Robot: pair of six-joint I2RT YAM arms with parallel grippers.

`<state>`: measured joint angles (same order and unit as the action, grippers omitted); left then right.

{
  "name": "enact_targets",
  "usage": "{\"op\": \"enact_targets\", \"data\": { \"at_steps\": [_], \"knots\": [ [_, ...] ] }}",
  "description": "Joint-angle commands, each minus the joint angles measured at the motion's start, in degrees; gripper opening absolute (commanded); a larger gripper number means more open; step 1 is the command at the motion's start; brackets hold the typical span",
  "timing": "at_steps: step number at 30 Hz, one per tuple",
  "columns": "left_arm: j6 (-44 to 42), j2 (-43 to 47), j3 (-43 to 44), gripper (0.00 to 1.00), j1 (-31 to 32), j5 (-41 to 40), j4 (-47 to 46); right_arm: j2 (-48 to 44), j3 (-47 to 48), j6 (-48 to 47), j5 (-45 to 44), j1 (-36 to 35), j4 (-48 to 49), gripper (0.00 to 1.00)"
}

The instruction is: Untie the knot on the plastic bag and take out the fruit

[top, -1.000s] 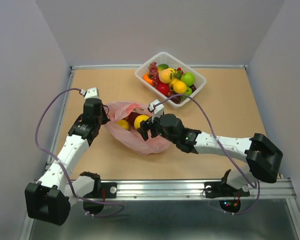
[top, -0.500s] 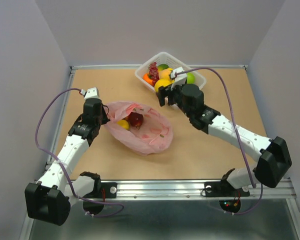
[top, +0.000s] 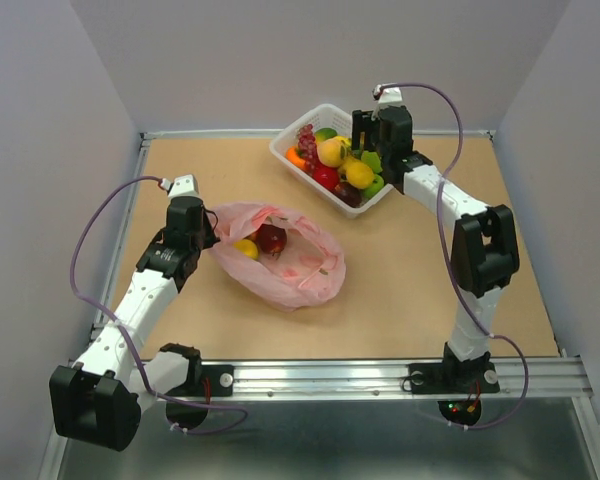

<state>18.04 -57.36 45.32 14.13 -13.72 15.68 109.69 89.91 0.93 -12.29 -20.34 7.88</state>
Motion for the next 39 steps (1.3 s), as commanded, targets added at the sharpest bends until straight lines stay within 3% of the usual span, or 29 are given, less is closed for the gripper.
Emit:
{"op": "enact_targets", "data": {
  "at_steps": [1,6,8,15,20,29,33,39],
  "knots": [
    [-0.9,0.5,-0.8,0.12,-0.2,-0.4,-1.5,5.3,9.1,0.4,2.6,0.6,1.8,0.53],
    [-0.9,0.1,-0.8,0.12,-0.2,-0.3,-1.6,9.4,12.6,0.2,3.3,0.7,1.7,0.94],
    [-1.0,0.1,-0.7,0.12,-0.2,-0.1,-1.6,9.6,12.7,0.6,5.3,0.7,1.7,0.99],
    [-1.1,0.7,-0.8,0.12,-0.4,0.2,-1.8,3.6,6.9,1.3,10.4,0.6,1.5,1.0],
    [-1.1,1.1,-0.8,0.12,-0.4,0.6,-2.0,-8.0,-1.8,2.6,17.3,-1.4,0.7,0.99],
    [-1.1,1.7,-0.9,0.12,-0.5,1.6,-2.1,-24.5,-19.0,6.1,19.8,-15.2,-0.2,0.93],
    [-1.2,2.0,-1.0,0.11,-0.5,1.5,-2.1,-26.5,-23.9,10.8,20.9,-22.8,-0.1,0.88],
    [-1.1,1.6,-1.1,0.11,-0.5,1.5,-2.2,-24.9,-29.7,14.9,15.1,-30.4,3.2,0.87]
  ]
}}
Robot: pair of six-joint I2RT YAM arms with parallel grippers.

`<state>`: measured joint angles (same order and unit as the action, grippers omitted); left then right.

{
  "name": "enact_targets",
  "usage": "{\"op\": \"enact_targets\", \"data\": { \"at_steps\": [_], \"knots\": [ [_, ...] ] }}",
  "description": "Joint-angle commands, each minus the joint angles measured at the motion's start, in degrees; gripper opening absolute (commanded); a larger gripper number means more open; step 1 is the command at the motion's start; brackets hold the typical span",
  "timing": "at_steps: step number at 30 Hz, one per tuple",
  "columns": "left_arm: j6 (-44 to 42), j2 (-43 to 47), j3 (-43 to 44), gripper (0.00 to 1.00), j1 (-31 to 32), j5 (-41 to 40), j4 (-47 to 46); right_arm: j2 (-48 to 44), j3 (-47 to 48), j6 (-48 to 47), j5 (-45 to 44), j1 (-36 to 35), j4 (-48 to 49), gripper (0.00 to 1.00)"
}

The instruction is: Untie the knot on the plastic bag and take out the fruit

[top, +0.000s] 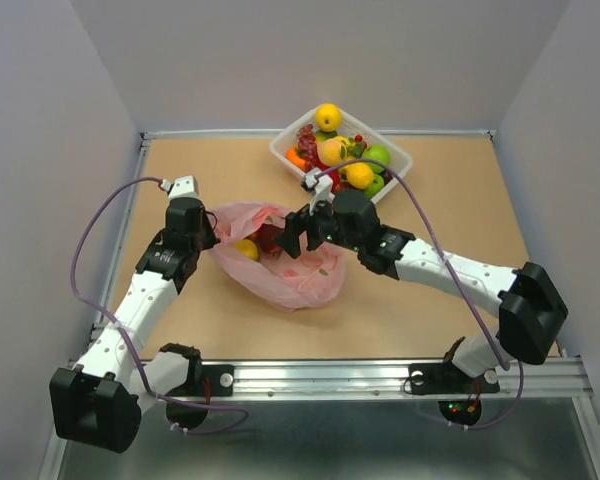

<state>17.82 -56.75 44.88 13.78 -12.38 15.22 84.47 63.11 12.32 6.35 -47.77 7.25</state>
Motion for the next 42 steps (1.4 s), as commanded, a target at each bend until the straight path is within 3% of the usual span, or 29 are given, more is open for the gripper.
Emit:
{"op": "enact_targets", "data": {
  "at_steps": [1,9,23,30,38,42],
  "knots": [
    [-0.8,1.0,-0.7,0.11,-0.2,0.3,-1.8,1.0,-4.9,4.8,-3.8,-4.0,5.0,0.87],
    [-0.9,0.2,-0.8,0.11,-0.2,1.4,-2.0,8.8,-10.1,10.2,-6.1,-5.4,20.7,0.86],
    [-1.0,0.1,-0.8,0.11,-0.2,2.4,-2.2,25.6,-7.0,15.1,-25.5,-5.6,39.8,0.96],
    [-1.1,0.3,-0.9,0.11,-0.1,3.3,-2.3,32.7,-2.9,14.1,-24.9,-5.5,46.3,0.96],
    [-1.2,0.3,-0.9,0.11,-0.1,3.7,-2.4,36.1,-0.9,12.7,-25.9,-5.5,51.6,0.88],
    [-1.2,0.5,-1.0,0.11,-0.1,3.6,-2.4,36.6,-0.4,12.1,-26.6,-5.6,51.9,0.69]
  ]
}}
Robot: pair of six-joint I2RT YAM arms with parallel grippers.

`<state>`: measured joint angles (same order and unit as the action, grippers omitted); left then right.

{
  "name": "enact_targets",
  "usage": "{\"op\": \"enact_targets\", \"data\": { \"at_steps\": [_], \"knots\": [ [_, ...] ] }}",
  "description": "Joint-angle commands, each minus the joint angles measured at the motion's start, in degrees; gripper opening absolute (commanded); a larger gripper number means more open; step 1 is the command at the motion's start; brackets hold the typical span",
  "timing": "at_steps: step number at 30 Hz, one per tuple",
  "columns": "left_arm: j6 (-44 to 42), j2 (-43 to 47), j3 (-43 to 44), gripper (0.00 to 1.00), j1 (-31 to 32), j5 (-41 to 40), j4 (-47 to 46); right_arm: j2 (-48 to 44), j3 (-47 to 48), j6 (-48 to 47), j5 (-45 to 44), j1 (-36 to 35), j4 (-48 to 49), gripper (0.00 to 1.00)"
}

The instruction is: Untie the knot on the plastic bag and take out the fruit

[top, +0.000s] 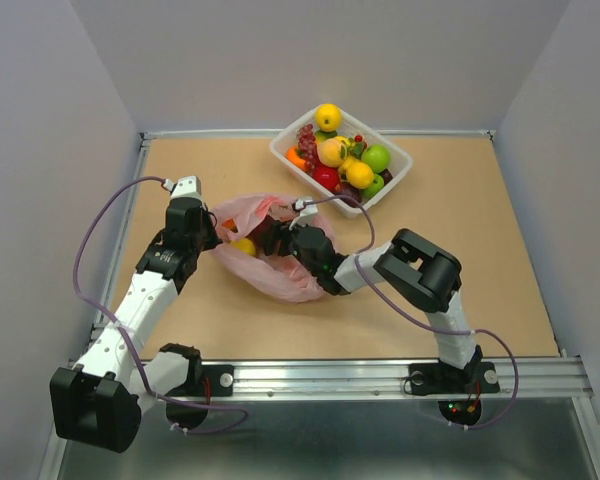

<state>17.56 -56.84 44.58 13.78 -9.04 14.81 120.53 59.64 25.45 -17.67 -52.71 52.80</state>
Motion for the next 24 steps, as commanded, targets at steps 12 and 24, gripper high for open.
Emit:
{"op": "enact_targets", "data": {
  "at_steps": [12,24],
  "knots": [
    [-0.6,0.9,-0.5,0.11,-0.1,-1.5,-1.8,-9.7,-8.8,-2.4,3.3,-0.6,6.3,0.03],
    [-0.2,0.7,-0.4,0.11,-0.2,-4.2,-1.2,-32.5,-18.2,-6.1,15.5,-0.6,-6.2,0.0]
  ]
}}
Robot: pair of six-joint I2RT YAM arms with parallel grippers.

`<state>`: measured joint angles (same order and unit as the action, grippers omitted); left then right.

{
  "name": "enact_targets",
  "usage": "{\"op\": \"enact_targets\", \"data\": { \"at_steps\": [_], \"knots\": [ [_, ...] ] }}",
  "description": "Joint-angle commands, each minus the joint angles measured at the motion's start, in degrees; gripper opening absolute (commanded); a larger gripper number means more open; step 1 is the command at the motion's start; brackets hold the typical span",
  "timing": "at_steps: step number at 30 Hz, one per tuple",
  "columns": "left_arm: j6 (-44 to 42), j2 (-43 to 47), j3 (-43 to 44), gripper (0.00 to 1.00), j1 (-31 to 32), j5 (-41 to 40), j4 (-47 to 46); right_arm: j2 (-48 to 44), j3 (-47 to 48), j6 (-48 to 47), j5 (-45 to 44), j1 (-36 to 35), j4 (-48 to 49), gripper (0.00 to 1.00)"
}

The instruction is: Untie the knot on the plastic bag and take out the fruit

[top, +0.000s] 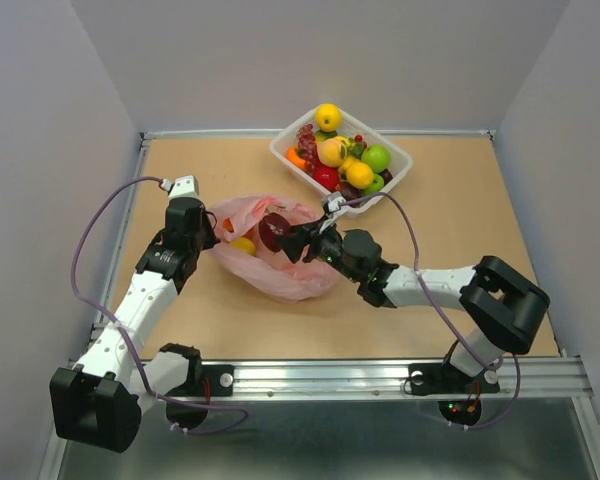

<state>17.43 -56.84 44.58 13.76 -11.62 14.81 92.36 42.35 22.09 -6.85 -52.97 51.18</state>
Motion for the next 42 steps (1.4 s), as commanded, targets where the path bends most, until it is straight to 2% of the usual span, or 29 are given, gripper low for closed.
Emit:
{"op": "enact_targets", "data": {
  "at_steps": [1,5,9,12,15,19,25,27,31,39,42],
  "knots": [
    [0.0,0.6,-0.4,0.11,-0.1,-1.8,-1.2,-5.8,-0.7,-4.1,5.3,-0.4,-6.6,0.0],
    [-0.1,0.5,-0.4,0.11,-0.1,-2.0,-1.1,-11.5,2.1,-8.7,3.2,-0.4,-17.5,0.0],
    [0.0,0.5,-0.4,0.11,-0.1,-1.8,-1.1,-15.7,7.4,-14.2,-7.6,0.1,-27.8,0.0],
    [-0.1,0.5,-0.3,0.11,-0.1,-1.7,-1.1,-16.6,9.5,-17.8,-13.3,2.4,-29.9,0.0],
    [0.0,0.7,-0.4,0.11,-0.1,-1.7,-1.0,-16.6,11.6,-18.4,-12.6,8.9,-30.8,0.0],
    [0.0,0.8,-0.4,0.11,-0.1,-1.6,-1.0,-14.0,14.7,-16.7,-9.1,16.5,-30.9,0.0],
    [-0.1,0.9,-0.4,0.11,-0.1,-1.4,-1.1,-5.3,21.7,-17.2,-2.8,23.1,-30.7,0.0],
    [-0.2,0.9,-0.4,0.11,-0.1,-1.6,-1.1,-3.2,24.5,-17.8,-5.3,23.8,-30.7,0.0],
    [-0.2,0.9,-0.4,0.11,-0.1,-1.4,-1.2,2.7,28.9,-15.9,-6.2,29.8,-30.5,0.0],
    [-0.3,1.1,-0.3,0.11,-0.1,-1.6,-1.2,12.1,38.0,-14.3,-4.6,32.9,-30.4,0.01],
    [-0.5,1.2,-0.3,0.11,-0.1,-1.4,-1.3,15.9,41.2,-13.5,-4.5,33.1,-30.4,0.07]
  ]
}}
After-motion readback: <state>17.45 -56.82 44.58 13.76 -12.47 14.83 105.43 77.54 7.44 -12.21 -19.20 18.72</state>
